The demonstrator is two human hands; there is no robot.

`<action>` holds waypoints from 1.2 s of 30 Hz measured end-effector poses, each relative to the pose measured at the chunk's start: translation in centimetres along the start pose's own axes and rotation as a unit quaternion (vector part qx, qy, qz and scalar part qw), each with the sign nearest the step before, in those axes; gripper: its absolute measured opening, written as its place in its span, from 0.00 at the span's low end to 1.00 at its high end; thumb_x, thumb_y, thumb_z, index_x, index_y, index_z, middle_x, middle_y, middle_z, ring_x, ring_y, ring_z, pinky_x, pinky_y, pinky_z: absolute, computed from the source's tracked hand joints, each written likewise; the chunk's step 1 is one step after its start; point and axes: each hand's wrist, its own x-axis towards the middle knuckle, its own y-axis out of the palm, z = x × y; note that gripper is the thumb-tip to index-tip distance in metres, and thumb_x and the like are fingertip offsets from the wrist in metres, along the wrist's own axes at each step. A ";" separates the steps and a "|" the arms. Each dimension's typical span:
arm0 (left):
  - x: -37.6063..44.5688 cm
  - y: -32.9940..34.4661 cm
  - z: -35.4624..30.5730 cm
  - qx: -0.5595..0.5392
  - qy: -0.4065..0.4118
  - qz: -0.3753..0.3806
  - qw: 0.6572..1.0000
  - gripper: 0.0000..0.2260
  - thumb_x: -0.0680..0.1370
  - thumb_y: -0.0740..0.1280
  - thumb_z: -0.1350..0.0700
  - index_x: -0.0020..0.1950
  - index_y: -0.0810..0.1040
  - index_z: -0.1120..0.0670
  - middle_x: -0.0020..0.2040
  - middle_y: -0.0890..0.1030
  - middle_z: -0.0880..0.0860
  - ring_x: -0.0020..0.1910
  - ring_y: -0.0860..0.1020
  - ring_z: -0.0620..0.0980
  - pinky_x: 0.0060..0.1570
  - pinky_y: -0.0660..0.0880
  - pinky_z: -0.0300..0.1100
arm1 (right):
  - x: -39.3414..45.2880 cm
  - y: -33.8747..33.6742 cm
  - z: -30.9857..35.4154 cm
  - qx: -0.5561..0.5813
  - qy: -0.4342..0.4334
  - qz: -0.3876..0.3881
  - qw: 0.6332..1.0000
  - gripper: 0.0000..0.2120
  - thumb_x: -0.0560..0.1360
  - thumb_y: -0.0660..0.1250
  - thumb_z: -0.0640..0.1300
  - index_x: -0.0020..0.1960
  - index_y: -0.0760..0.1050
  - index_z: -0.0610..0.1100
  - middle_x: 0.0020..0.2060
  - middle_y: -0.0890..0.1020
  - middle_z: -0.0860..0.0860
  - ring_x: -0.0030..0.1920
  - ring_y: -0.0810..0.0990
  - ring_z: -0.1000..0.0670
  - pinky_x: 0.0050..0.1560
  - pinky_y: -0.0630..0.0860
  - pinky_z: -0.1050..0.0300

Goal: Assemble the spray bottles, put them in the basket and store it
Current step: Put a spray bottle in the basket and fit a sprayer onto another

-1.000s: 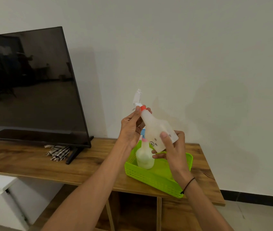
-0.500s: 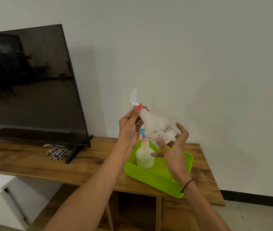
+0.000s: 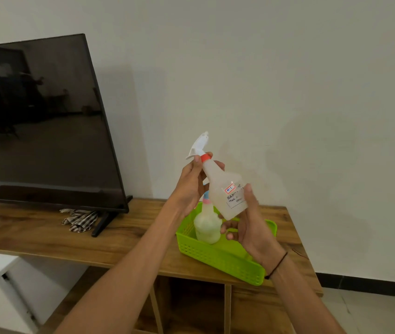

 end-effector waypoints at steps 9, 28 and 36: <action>-0.2 -0.1 1.1 -0.079 0.022 -0.052 0.995 0.15 0.85 0.64 0.46 0.63 0.79 0.55 0.51 0.86 0.57 0.55 0.82 0.55 0.59 0.77 0.53 | -0.1 -0.1 -1.8 -0.411 -0.271 -0.184 0.851 0.43 0.65 0.78 0.65 0.71 0.57 0.57 0.58 0.73 0.54 0.54 0.79 0.51 0.47 0.77 0.58; -0.5 0.5 0.9 -0.106 0.009 -0.053 0.993 0.13 0.87 0.62 0.51 0.63 0.81 0.57 0.58 0.87 0.59 0.58 0.86 0.52 0.57 0.83 0.47 | 0.8 -0.5 -1.5 -0.021 -0.112 -0.065 0.991 0.35 0.73 0.68 0.68 0.72 0.63 0.52 0.60 0.80 0.42 0.45 0.86 0.41 0.35 0.84 0.46; -0.6 0.5 1.3 -0.096 -0.003 -0.034 0.995 0.13 0.87 0.61 0.52 0.64 0.80 0.57 0.58 0.87 0.58 0.59 0.85 0.52 0.52 0.83 0.43 | 0.8 -1.6 -0.8 0.062 0.077 -0.011 0.995 0.45 0.74 0.52 0.78 0.64 0.79 0.40 0.35 0.78 0.38 0.24 0.73 0.49 0.19 0.68 0.64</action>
